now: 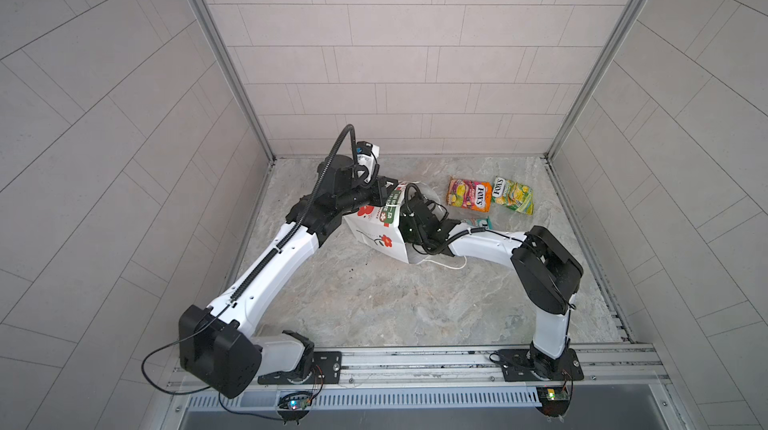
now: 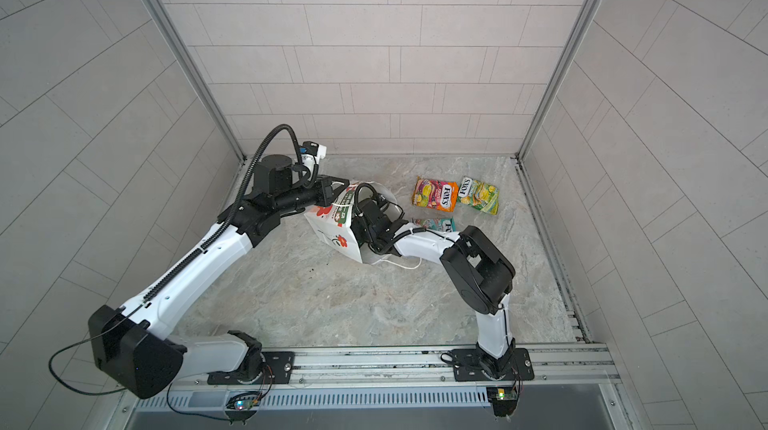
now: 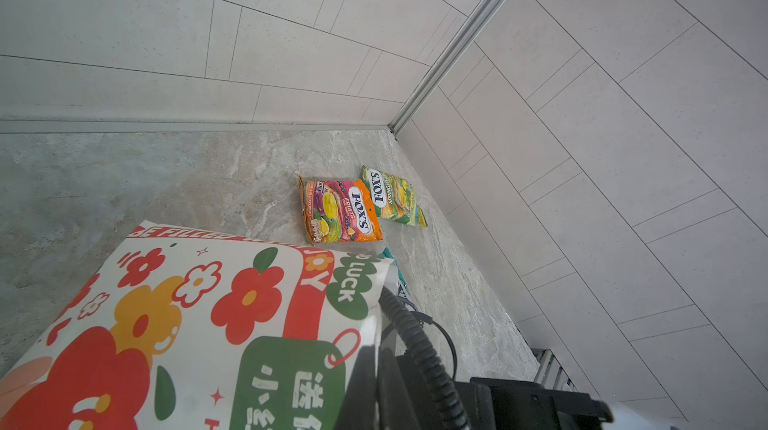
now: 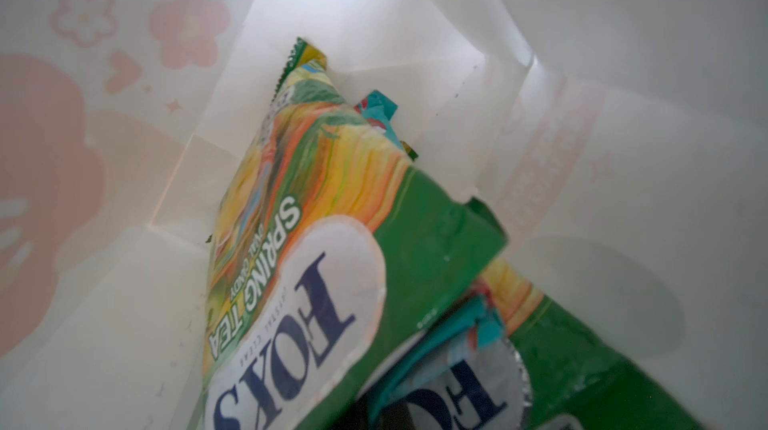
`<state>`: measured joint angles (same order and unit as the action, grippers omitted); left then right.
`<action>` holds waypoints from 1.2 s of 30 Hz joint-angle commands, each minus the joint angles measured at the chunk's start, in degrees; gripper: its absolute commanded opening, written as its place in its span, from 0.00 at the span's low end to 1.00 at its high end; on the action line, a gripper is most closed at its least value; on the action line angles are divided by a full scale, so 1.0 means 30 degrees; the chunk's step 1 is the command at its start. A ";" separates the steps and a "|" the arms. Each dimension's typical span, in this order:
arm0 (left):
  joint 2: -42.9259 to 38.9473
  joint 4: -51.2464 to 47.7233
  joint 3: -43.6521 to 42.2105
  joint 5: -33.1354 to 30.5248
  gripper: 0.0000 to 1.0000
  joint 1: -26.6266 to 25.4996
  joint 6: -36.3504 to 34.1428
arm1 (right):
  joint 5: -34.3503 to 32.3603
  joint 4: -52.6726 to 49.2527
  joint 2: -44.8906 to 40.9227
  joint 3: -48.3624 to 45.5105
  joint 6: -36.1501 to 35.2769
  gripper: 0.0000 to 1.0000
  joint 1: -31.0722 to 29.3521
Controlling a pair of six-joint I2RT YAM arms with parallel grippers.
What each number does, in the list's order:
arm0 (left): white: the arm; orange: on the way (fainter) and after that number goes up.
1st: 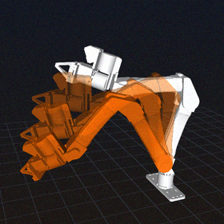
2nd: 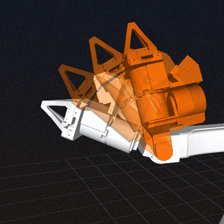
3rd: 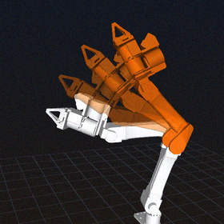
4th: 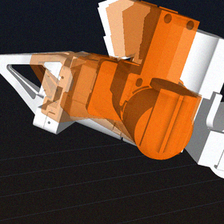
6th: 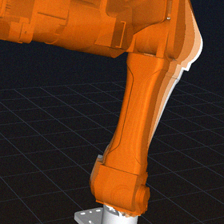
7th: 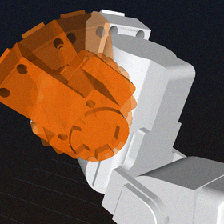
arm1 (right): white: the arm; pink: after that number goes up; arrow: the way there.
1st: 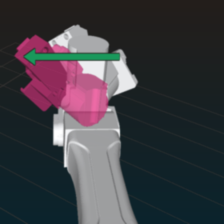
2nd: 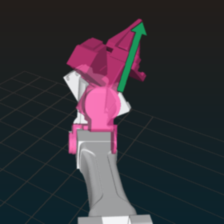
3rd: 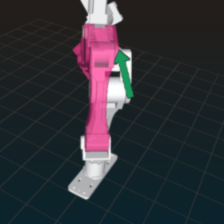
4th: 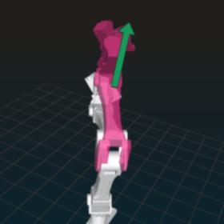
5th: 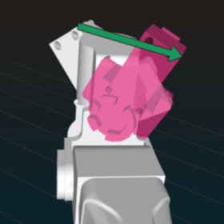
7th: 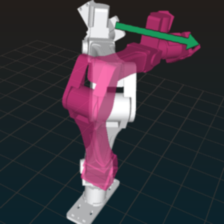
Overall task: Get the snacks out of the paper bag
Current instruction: 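Close the right gripper on the teal mint packet inside the bag, then lift the teal mint packet out of the bag with the right gripper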
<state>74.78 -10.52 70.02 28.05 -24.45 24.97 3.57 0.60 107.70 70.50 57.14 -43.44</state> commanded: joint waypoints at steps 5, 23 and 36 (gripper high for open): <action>-0.0051 -0.0715 0.0126 -0.0910 0.00 0.0004 -0.0560 | -0.0278 -0.0461 -0.2869 -0.0973 -0.1975 0.00 -0.0003; 0.0062 -0.0802 0.0152 -0.0972 0.00 0.0004 -0.0531 | -0.0988 -0.1989 -0.8844 -0.3249 -0.5203 0.00 0.0047; 0.0149 -0.0802 0.0174 -0.0855 0.00 0.0003 -0.0428 | 0.0716 -0.5716 -1.2904 -0.1313 -0.7997 0.00 0.0152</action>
<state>74.91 -12.82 70.02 25.67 -24.45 24.40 5.02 -15.11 73.41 63.61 36.32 -43.31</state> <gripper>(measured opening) 0.061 0.048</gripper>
